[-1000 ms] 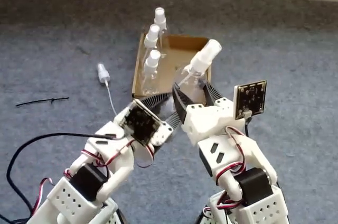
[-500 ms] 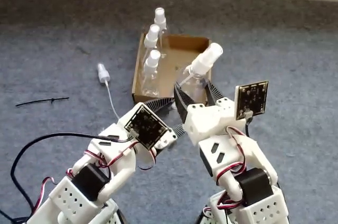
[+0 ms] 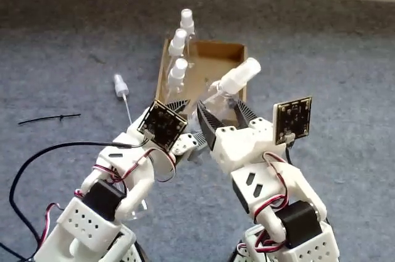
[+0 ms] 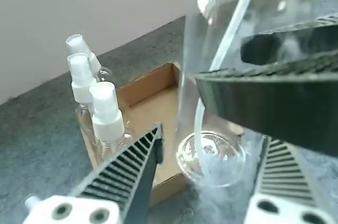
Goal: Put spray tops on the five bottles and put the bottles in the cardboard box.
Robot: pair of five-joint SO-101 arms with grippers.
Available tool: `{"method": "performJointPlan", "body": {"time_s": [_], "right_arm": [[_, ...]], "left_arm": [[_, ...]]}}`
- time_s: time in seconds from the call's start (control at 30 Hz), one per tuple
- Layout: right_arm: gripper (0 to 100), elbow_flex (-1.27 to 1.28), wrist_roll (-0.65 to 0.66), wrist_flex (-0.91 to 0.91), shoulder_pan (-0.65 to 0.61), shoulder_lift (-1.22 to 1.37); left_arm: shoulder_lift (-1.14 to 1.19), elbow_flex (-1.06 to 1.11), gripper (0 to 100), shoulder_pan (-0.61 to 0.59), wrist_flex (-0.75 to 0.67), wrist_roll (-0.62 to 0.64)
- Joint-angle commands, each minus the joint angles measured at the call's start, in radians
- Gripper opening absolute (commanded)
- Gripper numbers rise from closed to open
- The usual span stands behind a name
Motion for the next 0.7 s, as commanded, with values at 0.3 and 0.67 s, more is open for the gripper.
{"method": "performJointPlan", "body": {"time_s": [0.3, 0.67], "right_arm": [[0.4, -0.062, 0.014, 0.035, -0.110, -0.010], [8.7, -0.053, 0.014, 0.033, -0.021, -0.010]], "left_arm": [[0.294, -0.090, 23, 0.081, -0.143, -0.011], [0.025, 0.031, 6, 0.102, -0.126, -0.005]]}}
